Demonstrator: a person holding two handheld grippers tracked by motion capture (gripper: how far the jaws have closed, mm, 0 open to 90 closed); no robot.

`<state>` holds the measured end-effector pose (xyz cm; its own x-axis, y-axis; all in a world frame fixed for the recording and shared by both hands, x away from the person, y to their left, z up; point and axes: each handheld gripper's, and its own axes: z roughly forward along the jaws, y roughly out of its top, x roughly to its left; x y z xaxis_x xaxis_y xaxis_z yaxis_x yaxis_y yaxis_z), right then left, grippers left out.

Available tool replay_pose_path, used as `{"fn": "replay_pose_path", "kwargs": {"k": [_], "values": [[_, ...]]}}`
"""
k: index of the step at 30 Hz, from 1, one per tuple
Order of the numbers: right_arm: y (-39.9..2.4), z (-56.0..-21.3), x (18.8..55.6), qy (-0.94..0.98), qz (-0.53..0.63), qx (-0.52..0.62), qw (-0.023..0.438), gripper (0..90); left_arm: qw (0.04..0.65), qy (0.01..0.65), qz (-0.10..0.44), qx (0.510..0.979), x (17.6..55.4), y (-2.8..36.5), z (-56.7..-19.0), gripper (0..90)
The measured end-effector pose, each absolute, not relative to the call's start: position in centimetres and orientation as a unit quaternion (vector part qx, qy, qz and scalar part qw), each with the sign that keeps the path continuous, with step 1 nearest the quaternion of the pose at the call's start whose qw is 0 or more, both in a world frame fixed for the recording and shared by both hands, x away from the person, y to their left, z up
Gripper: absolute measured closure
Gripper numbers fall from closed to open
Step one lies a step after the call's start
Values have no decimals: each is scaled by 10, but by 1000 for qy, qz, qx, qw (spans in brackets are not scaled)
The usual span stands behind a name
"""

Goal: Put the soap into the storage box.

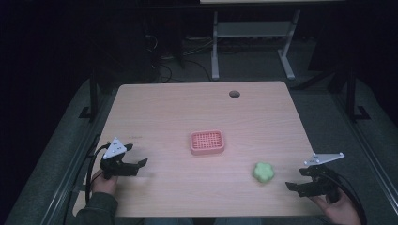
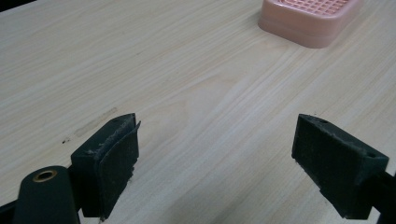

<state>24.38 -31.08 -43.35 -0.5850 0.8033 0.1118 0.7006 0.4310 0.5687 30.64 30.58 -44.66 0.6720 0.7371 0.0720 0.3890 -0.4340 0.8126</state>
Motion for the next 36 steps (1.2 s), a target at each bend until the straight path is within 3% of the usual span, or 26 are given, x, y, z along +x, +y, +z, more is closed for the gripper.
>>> {"fn": "replay_pose_path", "kwargs": {"k": [36], "values": [[-253,-414,265,883,249,390,80,190,414,336,215,818,301,303,-444,144]]}}
